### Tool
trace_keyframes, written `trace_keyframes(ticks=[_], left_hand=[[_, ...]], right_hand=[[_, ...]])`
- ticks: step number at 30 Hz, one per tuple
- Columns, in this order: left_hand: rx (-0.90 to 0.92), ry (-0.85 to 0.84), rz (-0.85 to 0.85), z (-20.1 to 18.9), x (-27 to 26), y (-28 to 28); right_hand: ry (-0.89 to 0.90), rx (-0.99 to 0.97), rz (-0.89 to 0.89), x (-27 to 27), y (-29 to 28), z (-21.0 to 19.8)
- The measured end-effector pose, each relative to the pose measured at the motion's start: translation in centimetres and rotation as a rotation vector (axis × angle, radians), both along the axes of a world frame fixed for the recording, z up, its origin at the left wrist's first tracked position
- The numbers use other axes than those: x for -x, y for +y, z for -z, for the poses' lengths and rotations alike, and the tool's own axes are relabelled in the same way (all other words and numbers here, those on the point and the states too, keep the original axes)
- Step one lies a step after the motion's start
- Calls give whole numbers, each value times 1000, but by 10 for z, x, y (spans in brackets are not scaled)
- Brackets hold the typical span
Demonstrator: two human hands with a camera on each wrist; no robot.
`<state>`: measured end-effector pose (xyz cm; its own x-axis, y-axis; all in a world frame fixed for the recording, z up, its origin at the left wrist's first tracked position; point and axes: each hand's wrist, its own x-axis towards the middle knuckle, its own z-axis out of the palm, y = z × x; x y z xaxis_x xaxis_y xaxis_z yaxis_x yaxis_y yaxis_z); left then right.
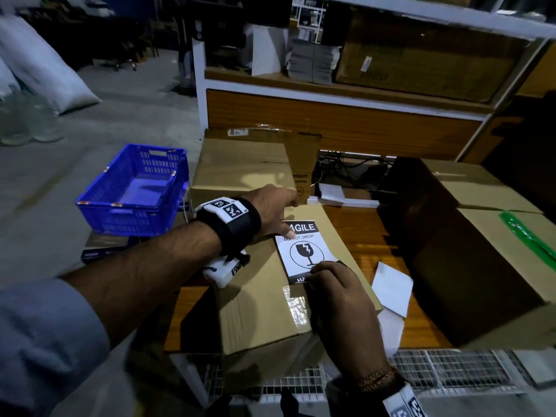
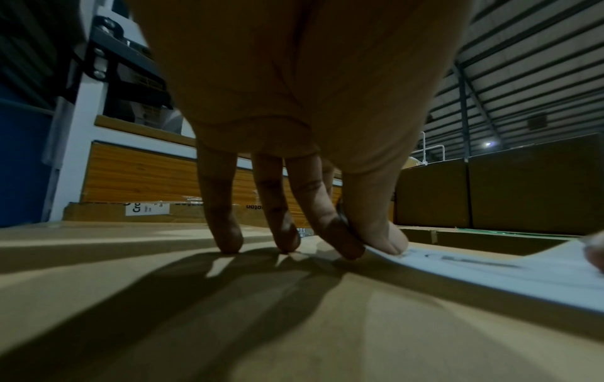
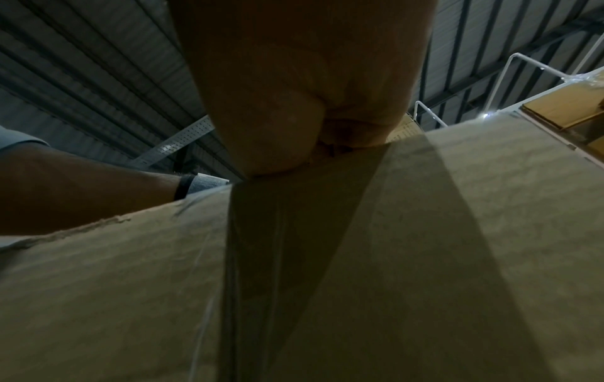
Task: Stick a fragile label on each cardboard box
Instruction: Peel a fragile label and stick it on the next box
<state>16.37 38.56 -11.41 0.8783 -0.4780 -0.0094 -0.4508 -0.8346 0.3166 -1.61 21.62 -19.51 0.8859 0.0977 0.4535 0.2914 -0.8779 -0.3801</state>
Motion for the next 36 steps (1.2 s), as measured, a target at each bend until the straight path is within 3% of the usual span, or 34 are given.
trace_keyframes(ticks=[36], left_hand=[[-16,10,0,4,-4,-5]], right_hand=[[40,-51,38,3,1,2]])
